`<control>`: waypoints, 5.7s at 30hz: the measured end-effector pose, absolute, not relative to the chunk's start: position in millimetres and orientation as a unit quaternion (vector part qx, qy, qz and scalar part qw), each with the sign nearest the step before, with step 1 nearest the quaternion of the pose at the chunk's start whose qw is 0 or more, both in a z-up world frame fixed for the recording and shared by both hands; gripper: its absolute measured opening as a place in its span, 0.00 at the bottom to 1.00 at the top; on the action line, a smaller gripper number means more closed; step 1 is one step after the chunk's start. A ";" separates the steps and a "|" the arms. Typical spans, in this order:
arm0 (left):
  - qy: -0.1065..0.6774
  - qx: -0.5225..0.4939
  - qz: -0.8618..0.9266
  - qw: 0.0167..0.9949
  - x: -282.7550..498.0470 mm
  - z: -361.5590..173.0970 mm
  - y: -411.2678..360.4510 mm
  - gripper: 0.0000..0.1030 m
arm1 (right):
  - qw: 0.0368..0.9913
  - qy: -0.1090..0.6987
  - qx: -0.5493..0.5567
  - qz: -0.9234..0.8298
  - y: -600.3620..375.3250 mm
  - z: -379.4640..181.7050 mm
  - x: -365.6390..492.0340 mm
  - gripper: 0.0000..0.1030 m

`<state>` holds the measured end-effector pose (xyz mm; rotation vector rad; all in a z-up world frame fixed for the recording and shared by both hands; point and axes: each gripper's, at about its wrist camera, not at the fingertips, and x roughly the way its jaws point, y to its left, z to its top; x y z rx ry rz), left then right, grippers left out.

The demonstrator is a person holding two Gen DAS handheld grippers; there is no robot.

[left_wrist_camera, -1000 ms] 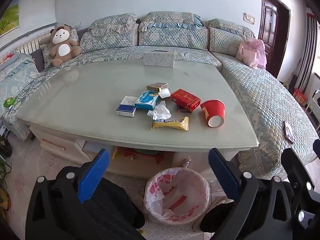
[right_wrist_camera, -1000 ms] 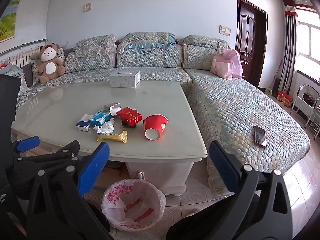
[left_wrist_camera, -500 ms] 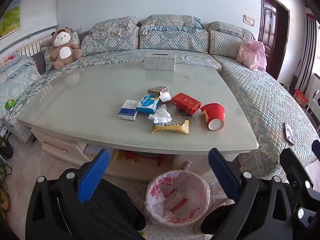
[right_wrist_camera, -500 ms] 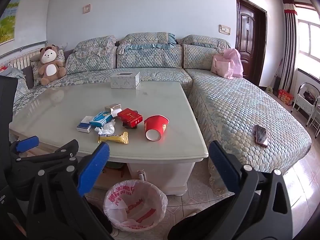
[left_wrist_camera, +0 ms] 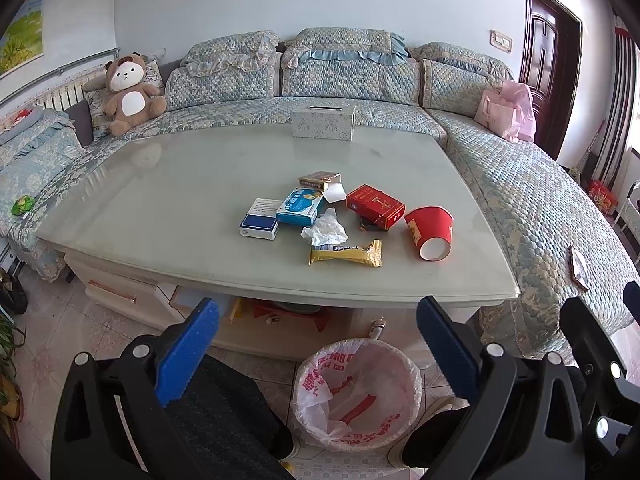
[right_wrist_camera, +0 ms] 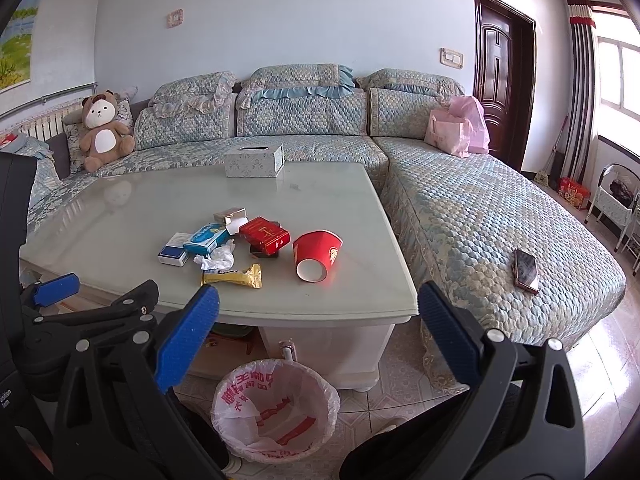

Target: Collect trash

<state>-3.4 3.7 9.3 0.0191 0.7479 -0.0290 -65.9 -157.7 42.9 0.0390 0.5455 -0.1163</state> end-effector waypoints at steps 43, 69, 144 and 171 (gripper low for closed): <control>0.365 0.016 -0.008 0.931 -8.4 8.6 7.3 0.94 | 0.962 0.267 0.011 -0.060 -152.6 44.3 -70.7 0.94; 0.390 0.027 -0.070 0.918 12.7 4.4 7.7 0.94 | 0.958 0.284 0.017 -0.042 -159.9 41.8 -48.7 0.94; 0.685 0.131 -0.145 0.702 366.1 -127.4 -3.0 0.94 | 0.811 0.584 -0.020 0.021 -223.3 -92.1 247.7 0.94; 0.676 0.151 -0.117 0.712 403.3 -139.9 16.6 0.70 | 0.804 0.592 0.007 0.052 -225.8 -112.1 264.6 0.92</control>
